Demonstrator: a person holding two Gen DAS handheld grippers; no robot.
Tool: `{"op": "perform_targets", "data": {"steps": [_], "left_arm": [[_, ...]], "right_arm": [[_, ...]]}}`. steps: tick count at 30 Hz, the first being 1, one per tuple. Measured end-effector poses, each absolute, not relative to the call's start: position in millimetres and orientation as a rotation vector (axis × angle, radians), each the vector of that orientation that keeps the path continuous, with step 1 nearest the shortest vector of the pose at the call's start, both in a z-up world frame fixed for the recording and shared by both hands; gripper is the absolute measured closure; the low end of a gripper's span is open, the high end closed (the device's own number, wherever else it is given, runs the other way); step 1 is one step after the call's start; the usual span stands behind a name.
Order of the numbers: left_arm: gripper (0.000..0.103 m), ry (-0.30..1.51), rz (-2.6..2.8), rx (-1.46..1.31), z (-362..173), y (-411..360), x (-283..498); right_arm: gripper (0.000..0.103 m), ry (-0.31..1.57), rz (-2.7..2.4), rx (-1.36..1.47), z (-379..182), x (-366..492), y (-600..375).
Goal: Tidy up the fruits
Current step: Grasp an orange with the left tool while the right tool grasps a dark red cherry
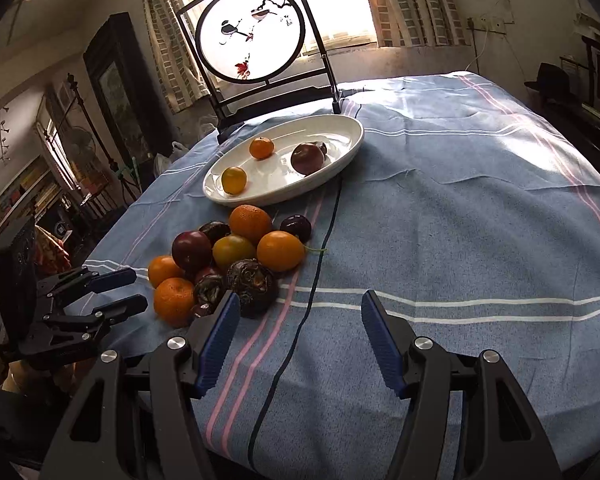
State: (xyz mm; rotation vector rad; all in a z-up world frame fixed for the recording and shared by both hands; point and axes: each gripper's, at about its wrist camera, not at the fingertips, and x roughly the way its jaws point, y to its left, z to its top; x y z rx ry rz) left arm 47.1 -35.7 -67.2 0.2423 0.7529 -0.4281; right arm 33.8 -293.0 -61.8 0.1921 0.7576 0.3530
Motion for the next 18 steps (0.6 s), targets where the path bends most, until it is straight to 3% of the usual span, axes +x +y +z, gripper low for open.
{"op": "perform_targets", "data": {"steps": [8,10,12,18], "left_arm": [[0.055,0.742,-0.413,0.272,-75.3,-39.3,71.7],[0.064,0.765,-0.447,0.25,-79.8,-38.1,79.1],[0.067,0.749,-0.456,0.268,-80.6,-42.3,76.1],[0.067,0.722,-0.431,0.266,-73.7,-38.0,63.2]], "right_arm": [[0.039,0.755,0.38,0.164,-60.5,28.7,-285.4],[0.039,0.764,0.386,0.164,-61.5,29.6,-285.2],[0.039,0.77,0.386,0.165,-62.7,30.2,-285.2],[0.039,0.789,0.449,0.147,-65.0,28.7,-275.1]]}}
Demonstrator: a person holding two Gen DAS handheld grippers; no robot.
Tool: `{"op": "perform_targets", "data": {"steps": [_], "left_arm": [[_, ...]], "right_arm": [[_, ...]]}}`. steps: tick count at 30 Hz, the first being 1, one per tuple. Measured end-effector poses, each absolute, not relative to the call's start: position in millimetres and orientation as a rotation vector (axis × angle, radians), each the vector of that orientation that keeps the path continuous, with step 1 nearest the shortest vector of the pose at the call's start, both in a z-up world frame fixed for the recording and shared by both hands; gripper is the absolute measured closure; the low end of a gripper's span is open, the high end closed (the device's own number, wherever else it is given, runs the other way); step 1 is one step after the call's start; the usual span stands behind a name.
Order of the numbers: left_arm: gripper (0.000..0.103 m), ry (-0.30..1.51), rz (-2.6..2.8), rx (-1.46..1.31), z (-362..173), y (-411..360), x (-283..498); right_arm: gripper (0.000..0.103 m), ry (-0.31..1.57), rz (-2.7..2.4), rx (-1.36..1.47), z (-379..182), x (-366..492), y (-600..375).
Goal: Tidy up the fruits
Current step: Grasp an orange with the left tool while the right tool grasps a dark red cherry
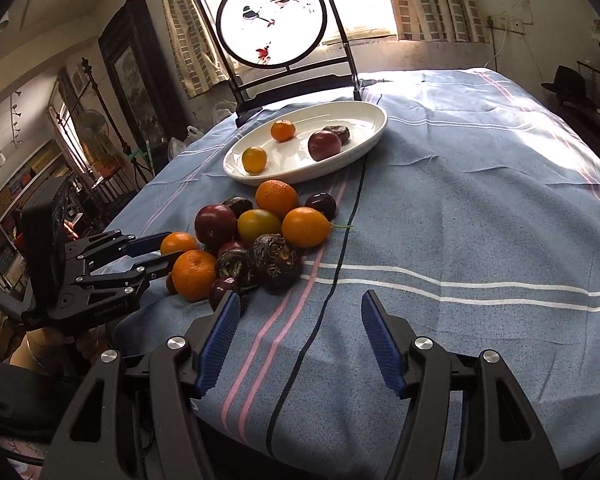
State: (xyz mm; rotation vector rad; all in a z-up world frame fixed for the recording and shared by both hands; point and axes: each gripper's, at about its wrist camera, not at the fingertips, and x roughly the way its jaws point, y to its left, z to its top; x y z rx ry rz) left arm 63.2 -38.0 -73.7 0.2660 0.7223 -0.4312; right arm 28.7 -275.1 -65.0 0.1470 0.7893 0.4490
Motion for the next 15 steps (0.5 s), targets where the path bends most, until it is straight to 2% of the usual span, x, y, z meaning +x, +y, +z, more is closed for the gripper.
{"op": "perform_targets", "data": {"steps": [7,9,13,14,15], "left_arm": [[0.067,0.727,-0.418,0.166,-60.4,-10.5,55.7],[0.067,0.737,-0.418,0.143,-58.8,-5.5,57.4],[0.067,0.743,-0.411,0.142,-59.9,-4.5,57.8],[0.067,0.743,-0.412,0.14,-59.8,-4.5,57.9],[0.067,0.744,-0.412,0.139,-60.1,-4.6,57.9]], "right_arm": [[0.04,0.806,0.575,-0.004,-70.6,25.6,-223.8],[0.043,0.816,0.57,-0.012,-71.5,31.5,-217.1],[0.057,0.831,0.567,-0.004,-73.8,40.9,-209.2],[0.069,0.837,0.567,-0.009,-74.9,42.6,-206.9],[0.075,0.853,0.569,-0.014,-76.9,44.3,-205.2]]}}
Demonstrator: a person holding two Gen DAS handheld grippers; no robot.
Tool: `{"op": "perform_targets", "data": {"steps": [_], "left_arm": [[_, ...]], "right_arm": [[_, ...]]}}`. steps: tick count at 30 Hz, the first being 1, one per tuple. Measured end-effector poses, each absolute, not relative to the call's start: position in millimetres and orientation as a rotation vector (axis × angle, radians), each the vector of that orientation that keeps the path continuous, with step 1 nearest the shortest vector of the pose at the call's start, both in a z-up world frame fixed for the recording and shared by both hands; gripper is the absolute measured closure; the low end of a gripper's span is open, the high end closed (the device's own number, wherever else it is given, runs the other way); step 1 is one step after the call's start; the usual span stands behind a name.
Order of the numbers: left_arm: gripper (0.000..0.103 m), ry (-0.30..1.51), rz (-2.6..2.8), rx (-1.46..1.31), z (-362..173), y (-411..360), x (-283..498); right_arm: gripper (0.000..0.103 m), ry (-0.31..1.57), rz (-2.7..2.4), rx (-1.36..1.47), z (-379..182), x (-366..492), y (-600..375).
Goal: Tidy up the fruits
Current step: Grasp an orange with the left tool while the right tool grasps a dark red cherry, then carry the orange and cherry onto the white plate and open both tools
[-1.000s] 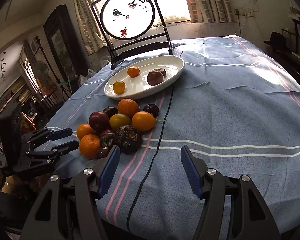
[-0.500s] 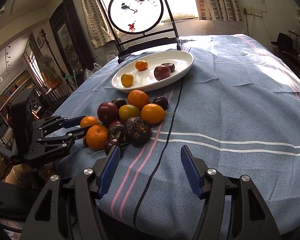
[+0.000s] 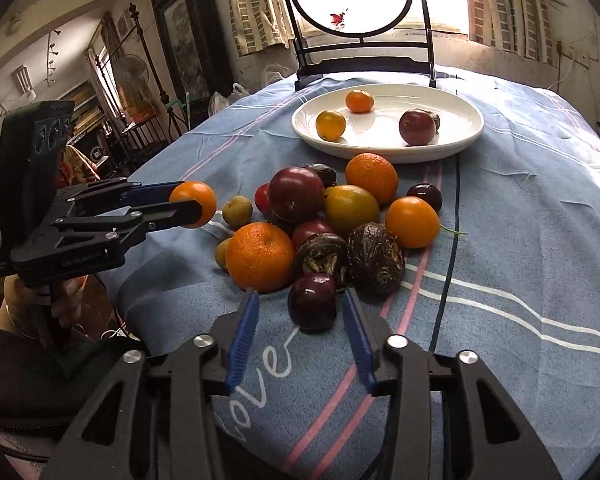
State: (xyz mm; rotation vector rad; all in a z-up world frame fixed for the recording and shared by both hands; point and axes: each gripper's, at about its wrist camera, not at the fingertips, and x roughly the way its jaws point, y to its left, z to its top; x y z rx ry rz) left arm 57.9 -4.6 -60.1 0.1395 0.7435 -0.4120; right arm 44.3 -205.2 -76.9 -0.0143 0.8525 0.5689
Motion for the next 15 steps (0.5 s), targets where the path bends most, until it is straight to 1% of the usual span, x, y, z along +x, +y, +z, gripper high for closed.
{"op": "perform_targets", "data": {"steps": [1,8,15], "left_arm": [[0.067,0.744,-0.413,0.138,-60.4,-4.2,58.1],[0.067,0.743,-0.42,0.122,-59.4,-0.3,56.1],[0.067,0.706,-0.425,0.109,-44.6,2.6,54.0]], "right_arm": [[0.079,0.859,0.567,-0.015,-78.1,45.4,-205.2],[0.079,0.828,0.577,0.046,-63.0,35.2,-226.5],[0.079,0.717,0.568,0.106,-25.6,34.6,-253.9]]}}
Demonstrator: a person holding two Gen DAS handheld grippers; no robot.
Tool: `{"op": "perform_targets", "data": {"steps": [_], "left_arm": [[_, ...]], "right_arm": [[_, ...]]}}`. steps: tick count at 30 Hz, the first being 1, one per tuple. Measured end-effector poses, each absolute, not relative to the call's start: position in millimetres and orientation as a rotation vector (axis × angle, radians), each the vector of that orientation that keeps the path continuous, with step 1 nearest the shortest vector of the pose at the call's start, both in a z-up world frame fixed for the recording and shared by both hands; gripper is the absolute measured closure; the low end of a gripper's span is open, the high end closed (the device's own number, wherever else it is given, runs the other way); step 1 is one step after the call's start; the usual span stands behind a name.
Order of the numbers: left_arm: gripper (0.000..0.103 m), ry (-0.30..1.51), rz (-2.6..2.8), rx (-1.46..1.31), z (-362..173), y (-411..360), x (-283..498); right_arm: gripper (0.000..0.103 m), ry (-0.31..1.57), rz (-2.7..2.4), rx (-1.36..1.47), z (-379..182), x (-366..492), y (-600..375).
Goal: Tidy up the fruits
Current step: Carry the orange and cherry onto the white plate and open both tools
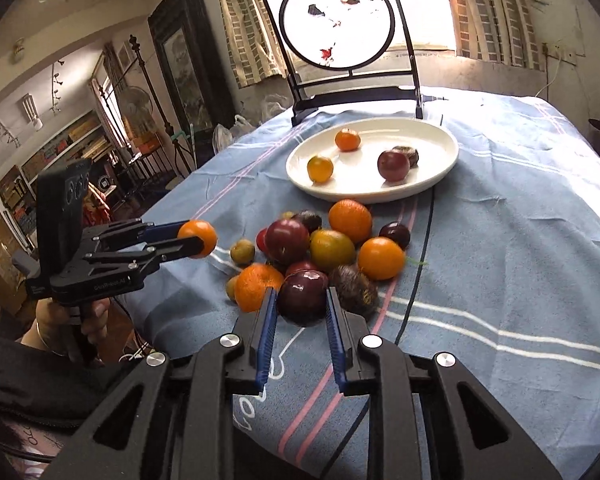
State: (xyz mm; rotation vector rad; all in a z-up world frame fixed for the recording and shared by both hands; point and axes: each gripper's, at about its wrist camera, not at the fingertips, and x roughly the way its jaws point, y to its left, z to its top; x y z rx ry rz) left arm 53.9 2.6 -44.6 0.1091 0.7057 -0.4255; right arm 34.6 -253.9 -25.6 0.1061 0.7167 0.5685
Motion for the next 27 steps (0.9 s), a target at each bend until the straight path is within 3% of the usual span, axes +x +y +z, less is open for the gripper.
{"op": "perform_targets", "data": {"steps": [5,13,19,27], "left_arm": [[0.067,0.69,-0.419,0.096,-35.9,3.6,59.7],[0.067,0.727,-0.423,0.099,-51.9,1.3,61.7],[0.067,0.734,-0.429,0.104,-56.6,0.4,59.4],[0.067,0.736,-0.43,0.099,-56.7,-1.4,57.4]], "right_arm": [[0.079,0.681,0.546,0.163,-12.3,48.4,-271.1],[0.079,0.765,0.551,0.16,-47.1,54.0,-262.5],[0.07,0.742,0.43,0.025,-55.1,49.9,-261.5],[0.069,0.823,0.383,0.101,-70.8,87.3,-271.4]]}}
